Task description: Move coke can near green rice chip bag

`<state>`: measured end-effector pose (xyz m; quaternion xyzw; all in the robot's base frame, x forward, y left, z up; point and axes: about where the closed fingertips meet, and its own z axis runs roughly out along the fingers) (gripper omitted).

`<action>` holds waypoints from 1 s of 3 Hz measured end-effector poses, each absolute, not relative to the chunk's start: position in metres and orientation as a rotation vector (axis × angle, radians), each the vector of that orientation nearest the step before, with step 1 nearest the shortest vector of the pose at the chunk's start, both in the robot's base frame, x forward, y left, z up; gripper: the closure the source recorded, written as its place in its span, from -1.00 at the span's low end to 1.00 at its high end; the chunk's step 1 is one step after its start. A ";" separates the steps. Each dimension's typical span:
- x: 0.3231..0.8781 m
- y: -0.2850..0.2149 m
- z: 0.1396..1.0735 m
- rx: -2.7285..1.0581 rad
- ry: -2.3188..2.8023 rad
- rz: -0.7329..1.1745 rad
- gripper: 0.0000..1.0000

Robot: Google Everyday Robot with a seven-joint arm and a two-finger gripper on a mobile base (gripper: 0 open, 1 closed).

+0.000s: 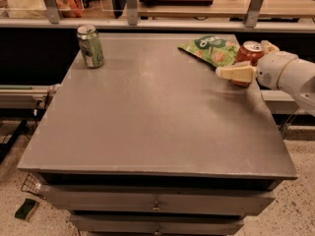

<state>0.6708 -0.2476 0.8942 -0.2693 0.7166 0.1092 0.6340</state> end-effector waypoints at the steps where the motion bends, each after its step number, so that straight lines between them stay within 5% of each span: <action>1: 0.665 -0.246 0.886 -0.596 1.644 0.263 -1.00; 3: 0.602 -0.282 0.922 -0.560 1.529 0.220 -1.00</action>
Offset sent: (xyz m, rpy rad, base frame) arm -0.0596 -0.0395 0.0258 0.0419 -0.1151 -0.0505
